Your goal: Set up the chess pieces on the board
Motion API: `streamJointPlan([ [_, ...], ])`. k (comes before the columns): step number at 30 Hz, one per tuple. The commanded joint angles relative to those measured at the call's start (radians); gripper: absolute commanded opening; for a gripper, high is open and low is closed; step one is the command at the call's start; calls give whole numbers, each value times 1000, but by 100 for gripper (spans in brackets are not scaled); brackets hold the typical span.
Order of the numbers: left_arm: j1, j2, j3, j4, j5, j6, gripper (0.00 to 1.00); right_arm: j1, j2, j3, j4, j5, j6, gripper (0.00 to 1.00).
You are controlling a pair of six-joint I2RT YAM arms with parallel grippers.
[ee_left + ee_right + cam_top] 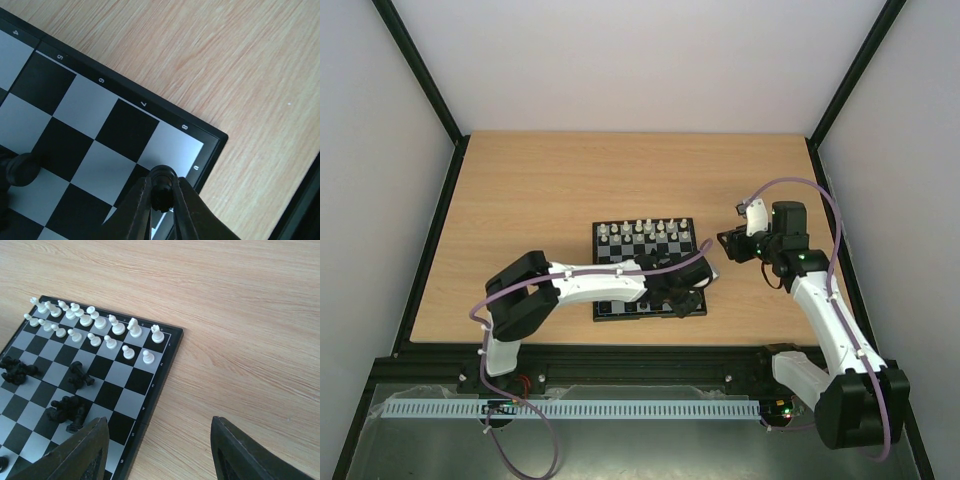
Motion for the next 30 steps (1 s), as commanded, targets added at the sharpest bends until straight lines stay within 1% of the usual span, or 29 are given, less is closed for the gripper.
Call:
streamJointPlan([
  [1,-6,27,44,-47,-35,26,11,-6,14,-8,11,25,-5,58],
  [14,-6,72,82,-31,16,26,11,-6,16,-9,6,16,-14,58],
  [26,-9,87,83,-16,44,19,12,-6,19,-8,2,-7,-20,58],
  [30,-11,96,86,-13,50,17,13,-6,19,-8,0,-10,-21,58],
])
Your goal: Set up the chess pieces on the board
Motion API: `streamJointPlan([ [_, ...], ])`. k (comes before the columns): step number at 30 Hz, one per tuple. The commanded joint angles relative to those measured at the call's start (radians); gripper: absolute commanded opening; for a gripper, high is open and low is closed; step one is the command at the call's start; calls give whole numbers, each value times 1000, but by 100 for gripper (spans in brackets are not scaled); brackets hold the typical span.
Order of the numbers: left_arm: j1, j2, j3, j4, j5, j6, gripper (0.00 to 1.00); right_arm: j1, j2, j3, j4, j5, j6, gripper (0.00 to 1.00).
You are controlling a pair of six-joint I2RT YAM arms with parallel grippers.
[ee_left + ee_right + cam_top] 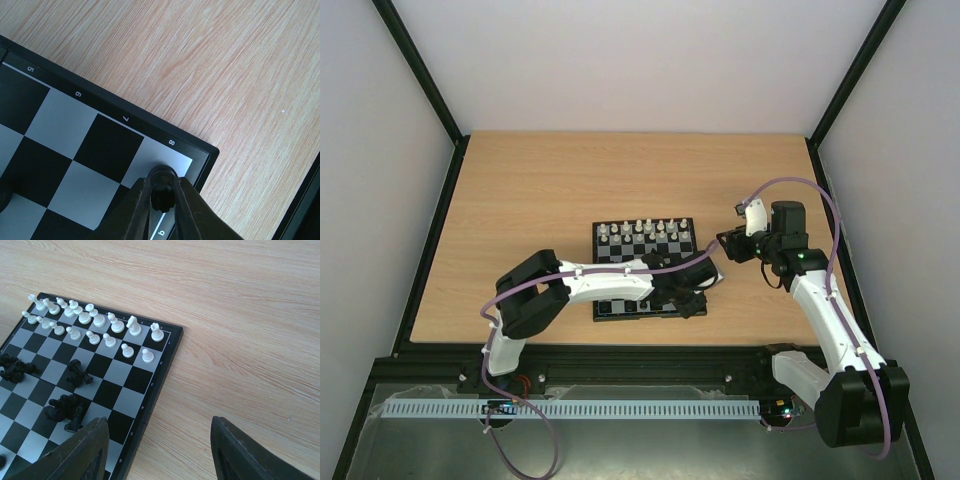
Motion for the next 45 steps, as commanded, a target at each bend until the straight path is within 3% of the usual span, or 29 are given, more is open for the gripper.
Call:
streamJointPlan([
  [1,-9,31,29,2,17,-3,14,-6,6,-8,-2,-19,-11,57],
  [14,-10,33,36,-6,2,-7,22,-6,6,-8,-5,-26,-15,58],
  [23,-4,-83,18,-20,-35,-22,34,-6,10,-8,-7,-30,-14,58],
  [30,125,-295,-129,-28,-39,-105,36,-7,14,-8,-9,-43,-16,58],
  [36,322,-425,-273,-45,-62,-180,32,-6,12,-8,-12,-56,-19,58],
  [40,435,-419,-312,-60,-58,-186,31,-6,11,-8,-17,-64,-23,58],
  [45,468,-343,-294,-74,-60,-158,33,-6,6,-8,-19,-65,-27,58],
])
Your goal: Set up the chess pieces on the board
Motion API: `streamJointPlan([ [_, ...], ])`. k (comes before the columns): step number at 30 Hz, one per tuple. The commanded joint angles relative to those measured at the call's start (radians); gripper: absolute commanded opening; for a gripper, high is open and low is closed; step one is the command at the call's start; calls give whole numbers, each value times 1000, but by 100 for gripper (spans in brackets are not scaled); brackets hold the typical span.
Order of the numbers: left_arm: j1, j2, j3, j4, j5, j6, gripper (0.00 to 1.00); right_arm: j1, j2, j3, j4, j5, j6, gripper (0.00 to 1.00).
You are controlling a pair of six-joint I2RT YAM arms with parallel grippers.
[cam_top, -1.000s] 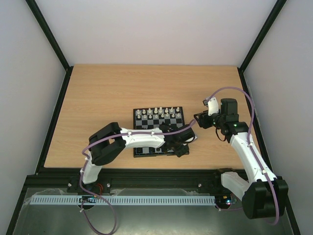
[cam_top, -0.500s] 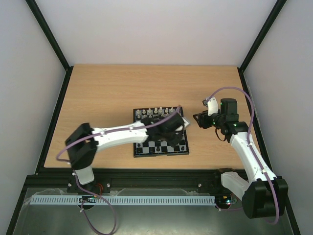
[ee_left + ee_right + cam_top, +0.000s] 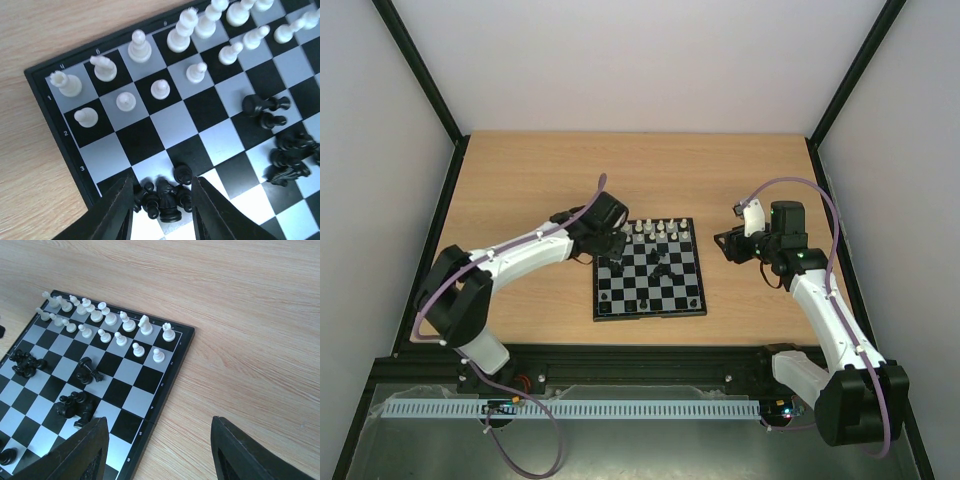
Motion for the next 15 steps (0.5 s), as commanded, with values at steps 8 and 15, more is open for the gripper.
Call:
streamJointPlan([
  [8,0,138,26,-1,40,6,31,-7,-2,-8,-21,-22,-18,58],
  [15,-10,165,40,18,45,12,30,-6,-1,-7,-23,-26,-20,58],
])
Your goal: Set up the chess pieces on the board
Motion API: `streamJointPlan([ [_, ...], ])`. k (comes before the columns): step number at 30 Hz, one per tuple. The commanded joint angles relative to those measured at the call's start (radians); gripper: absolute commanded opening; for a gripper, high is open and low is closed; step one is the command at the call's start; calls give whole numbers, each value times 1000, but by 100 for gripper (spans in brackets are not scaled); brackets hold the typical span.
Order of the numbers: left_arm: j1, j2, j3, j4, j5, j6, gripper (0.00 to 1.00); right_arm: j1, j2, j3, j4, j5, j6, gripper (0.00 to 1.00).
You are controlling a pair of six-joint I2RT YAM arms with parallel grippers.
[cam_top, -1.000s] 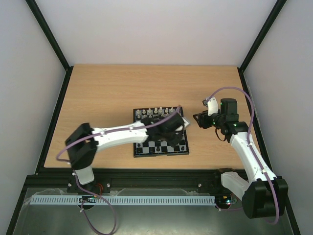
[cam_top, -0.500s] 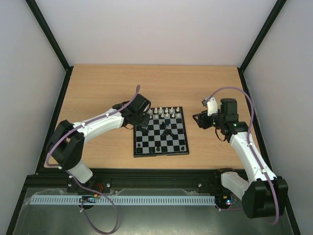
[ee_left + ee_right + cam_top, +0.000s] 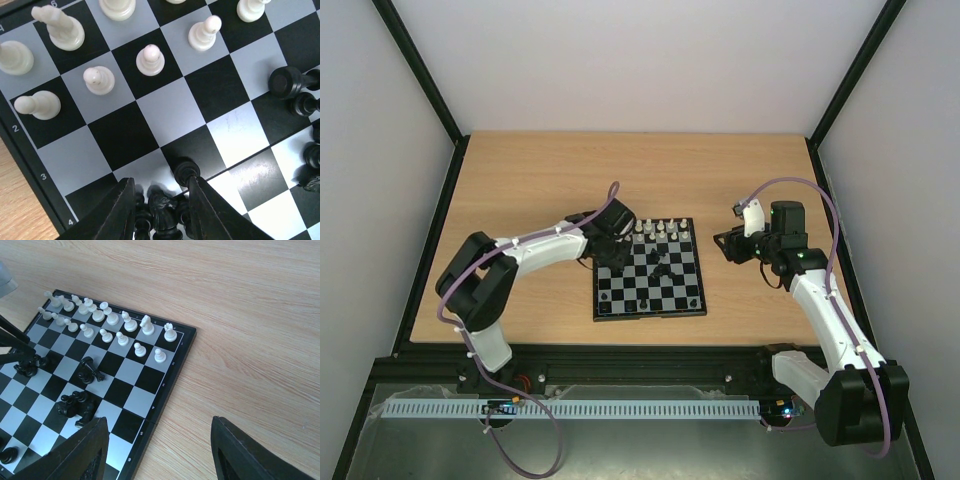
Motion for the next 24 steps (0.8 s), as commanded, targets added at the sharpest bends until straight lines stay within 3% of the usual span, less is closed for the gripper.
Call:
streamJointPlan([
  [1,-10,22,35,14,12,9,30,-7,-1,-8,-23,-19,-17,58],
  [24,-65,100,100,-4,-11,6,22,-6,-6,-8,-31,-30,-24,58],
])
